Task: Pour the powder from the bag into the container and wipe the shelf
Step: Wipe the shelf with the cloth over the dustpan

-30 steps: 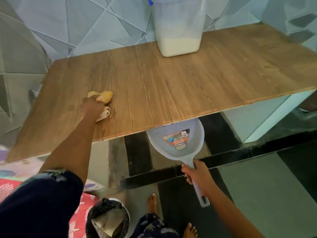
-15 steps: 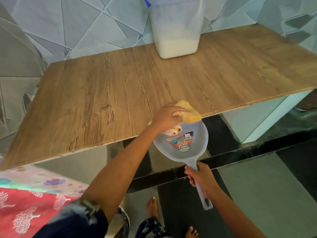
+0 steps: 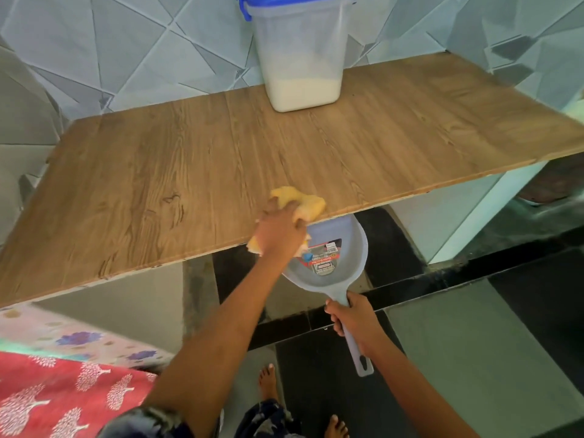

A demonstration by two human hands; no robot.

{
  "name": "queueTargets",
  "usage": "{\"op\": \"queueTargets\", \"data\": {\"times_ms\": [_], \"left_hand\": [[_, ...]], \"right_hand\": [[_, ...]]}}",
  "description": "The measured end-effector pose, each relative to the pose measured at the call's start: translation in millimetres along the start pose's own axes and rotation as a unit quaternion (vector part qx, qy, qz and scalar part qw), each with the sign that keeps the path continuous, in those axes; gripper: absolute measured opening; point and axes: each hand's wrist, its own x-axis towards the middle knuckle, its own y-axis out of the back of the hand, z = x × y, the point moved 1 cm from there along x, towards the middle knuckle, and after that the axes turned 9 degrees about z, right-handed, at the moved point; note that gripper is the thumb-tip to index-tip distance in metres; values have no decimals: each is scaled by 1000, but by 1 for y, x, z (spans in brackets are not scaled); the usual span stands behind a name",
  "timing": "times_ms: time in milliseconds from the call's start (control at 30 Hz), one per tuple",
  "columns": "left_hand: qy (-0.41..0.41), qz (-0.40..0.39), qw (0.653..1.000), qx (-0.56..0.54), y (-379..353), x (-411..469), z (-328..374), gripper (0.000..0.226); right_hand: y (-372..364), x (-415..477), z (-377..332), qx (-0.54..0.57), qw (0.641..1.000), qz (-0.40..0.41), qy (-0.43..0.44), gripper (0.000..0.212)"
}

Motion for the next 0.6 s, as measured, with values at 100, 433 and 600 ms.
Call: {"op": "queueTargets", "data": {"times_ms": [100, 433, 600], "left_hand": [[-77, -29, 989, -120, -1, 3, 42, 40], [95, -16, 994, -45, -5, 138, -18, 44], [0, -29, 1000, -5, -39, 133, 40, 42]], "right_hand": [[19, -1, -1, 15, 1000, 18, -9, 5], [58, 27, -6, 26, 997, 60, -34, 5], [65, 47, -14, 14, 996, 64, -62, 6]]}}
